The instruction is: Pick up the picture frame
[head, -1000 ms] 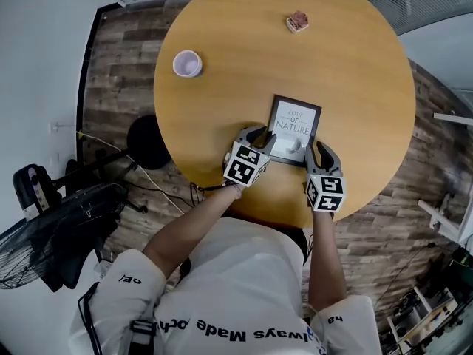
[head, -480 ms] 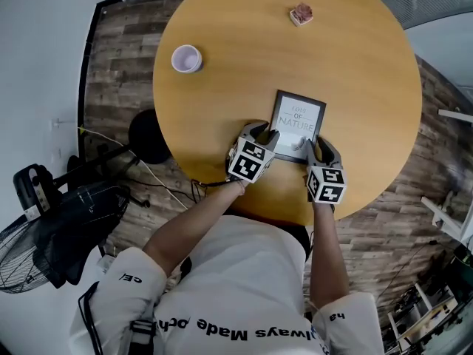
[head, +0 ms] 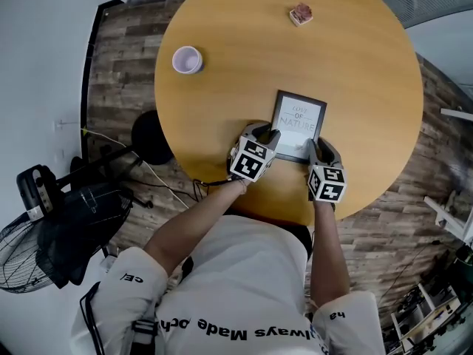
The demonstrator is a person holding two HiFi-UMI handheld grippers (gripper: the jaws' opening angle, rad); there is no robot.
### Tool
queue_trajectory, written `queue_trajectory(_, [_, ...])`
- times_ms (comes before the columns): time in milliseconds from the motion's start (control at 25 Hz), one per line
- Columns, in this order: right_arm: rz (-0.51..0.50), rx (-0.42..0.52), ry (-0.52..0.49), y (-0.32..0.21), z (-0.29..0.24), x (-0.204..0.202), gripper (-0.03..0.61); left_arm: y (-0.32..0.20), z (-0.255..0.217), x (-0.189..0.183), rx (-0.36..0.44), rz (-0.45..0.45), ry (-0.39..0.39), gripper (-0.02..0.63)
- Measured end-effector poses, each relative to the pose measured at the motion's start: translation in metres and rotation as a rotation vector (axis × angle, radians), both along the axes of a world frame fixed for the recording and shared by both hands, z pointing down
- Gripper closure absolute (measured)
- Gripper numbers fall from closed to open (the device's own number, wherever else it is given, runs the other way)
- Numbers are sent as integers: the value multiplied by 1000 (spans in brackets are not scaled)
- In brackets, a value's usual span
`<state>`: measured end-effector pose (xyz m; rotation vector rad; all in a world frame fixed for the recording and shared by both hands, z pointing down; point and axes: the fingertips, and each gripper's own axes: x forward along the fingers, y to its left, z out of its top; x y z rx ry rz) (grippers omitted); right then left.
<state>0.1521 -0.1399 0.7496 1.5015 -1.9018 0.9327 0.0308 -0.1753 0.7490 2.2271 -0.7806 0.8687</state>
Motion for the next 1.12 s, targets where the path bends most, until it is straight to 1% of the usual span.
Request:
queue_trajectory(360, [12, -5, 22, 0, -2, 0, 479, 0, 0, -1, 4, -17, -11, 492])
queue_trajectory(600, [22, 1, 31, 5, -10, -2, 479, 3, -5, -4, -4, -14, -24, 495])
queue_trajectory(880, [36, 16, 27, 8, -22, -3, 480, 4, -19, -5, 16, -23, -17, 502])
queue_trajectory(1120, [38, 44, 35, 11, -40, -5, 480, 4, -37, -5, 54, -19, -7, 503])
